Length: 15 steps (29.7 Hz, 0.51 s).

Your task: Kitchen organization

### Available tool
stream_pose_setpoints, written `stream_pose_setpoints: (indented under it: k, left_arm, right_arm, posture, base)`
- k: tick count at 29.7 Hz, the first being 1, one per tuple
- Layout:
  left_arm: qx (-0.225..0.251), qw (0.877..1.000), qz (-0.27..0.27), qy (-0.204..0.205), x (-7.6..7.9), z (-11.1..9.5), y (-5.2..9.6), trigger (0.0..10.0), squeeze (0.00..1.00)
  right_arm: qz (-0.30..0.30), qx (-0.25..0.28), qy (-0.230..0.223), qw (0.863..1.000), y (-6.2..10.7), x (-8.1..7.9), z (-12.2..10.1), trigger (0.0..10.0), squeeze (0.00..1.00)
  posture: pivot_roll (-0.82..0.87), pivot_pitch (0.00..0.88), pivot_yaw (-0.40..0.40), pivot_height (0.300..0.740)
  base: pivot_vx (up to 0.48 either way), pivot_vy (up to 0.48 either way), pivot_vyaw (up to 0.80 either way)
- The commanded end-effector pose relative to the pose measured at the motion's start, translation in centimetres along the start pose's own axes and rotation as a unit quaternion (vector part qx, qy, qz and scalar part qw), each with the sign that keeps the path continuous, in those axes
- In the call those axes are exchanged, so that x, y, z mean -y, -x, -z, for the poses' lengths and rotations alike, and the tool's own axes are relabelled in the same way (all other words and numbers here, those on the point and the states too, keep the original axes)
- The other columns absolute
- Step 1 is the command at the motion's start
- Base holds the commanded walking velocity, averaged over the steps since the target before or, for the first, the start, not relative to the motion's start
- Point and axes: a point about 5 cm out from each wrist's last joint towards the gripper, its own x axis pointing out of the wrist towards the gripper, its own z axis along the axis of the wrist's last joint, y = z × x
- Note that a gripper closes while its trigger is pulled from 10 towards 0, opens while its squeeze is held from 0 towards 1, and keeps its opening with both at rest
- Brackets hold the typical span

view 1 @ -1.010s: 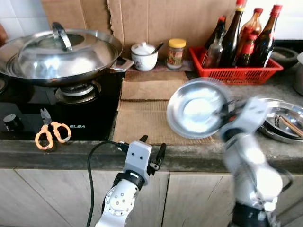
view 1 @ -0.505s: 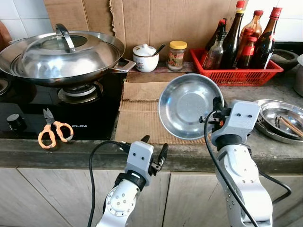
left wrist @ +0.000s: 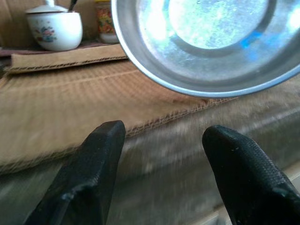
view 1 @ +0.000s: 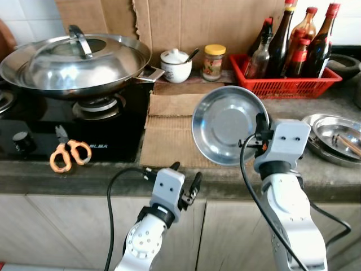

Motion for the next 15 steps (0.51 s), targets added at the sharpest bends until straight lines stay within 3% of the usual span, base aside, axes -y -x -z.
stream_pose_setpoints:
  k: [1,15]
  left_arm:
    - [0.010,1.000,0.004,-0.004,0.07,-0.36,0.03,10.0,0.00]
    - [0.008,1.000,0.002,-0.004,0.05,-0.31,-0.01,10.0,0.00]
  right_arm:
    - [0.001,0.017,-0.001,1.000,0.08,0.03,-0.41,0.0,0.00]
    - [0.003,-0.001,0.007,1.000,0.39,0.22,0.47,0.0,0.00]
  posture:
    - [0.09,0.000,-0.022,0.740]
    - [0.09,0.000,-0.022,0.740]
  base:
    - [-0.300,0.000,0.00]
    - [-0.302,0.000,0.00]
